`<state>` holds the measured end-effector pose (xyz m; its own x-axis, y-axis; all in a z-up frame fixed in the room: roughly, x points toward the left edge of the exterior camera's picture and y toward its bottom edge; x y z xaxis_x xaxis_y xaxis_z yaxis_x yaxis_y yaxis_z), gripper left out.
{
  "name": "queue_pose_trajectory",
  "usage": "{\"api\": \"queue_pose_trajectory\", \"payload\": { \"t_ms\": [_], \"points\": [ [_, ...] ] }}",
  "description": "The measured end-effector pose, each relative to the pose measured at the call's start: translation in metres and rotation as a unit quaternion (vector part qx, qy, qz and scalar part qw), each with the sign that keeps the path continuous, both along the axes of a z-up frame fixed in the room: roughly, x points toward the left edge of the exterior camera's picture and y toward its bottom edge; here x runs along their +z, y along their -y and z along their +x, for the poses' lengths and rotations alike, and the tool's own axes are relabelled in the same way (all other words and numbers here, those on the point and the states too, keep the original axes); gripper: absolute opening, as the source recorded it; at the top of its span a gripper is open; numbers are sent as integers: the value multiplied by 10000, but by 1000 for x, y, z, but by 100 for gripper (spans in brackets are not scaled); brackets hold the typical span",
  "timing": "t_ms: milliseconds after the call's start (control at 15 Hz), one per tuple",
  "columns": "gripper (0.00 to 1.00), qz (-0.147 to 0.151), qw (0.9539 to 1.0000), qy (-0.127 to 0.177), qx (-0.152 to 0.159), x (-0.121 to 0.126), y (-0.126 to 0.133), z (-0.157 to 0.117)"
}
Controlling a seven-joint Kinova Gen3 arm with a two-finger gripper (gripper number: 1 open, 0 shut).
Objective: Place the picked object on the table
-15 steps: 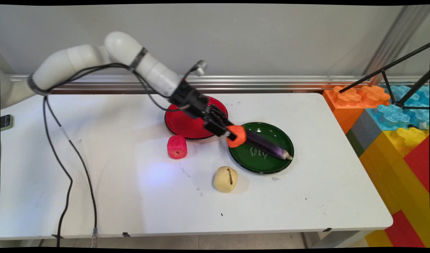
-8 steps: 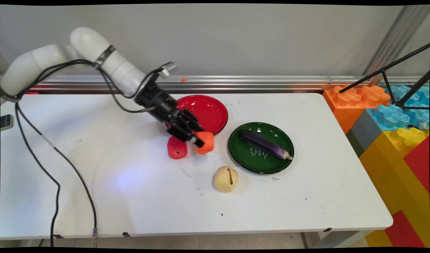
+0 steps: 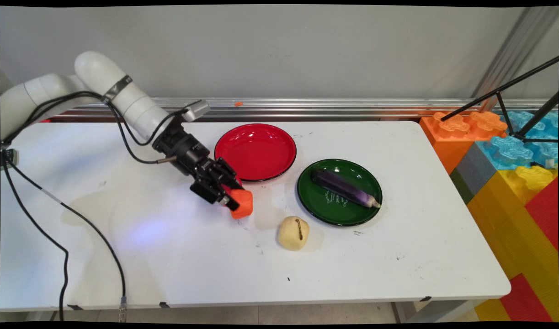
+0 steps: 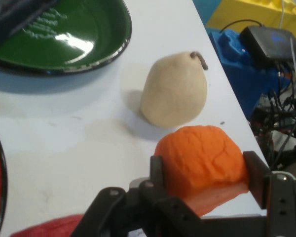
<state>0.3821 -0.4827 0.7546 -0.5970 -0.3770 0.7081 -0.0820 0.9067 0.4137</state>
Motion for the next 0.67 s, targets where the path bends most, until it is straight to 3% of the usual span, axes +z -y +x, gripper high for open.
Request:
{"api": "queue_pose_trajectory", "payload": {
  "t_ms": [667],
  "points": [
    [0,93,9999,-68,46,-33,2,-26]
  ]
}}
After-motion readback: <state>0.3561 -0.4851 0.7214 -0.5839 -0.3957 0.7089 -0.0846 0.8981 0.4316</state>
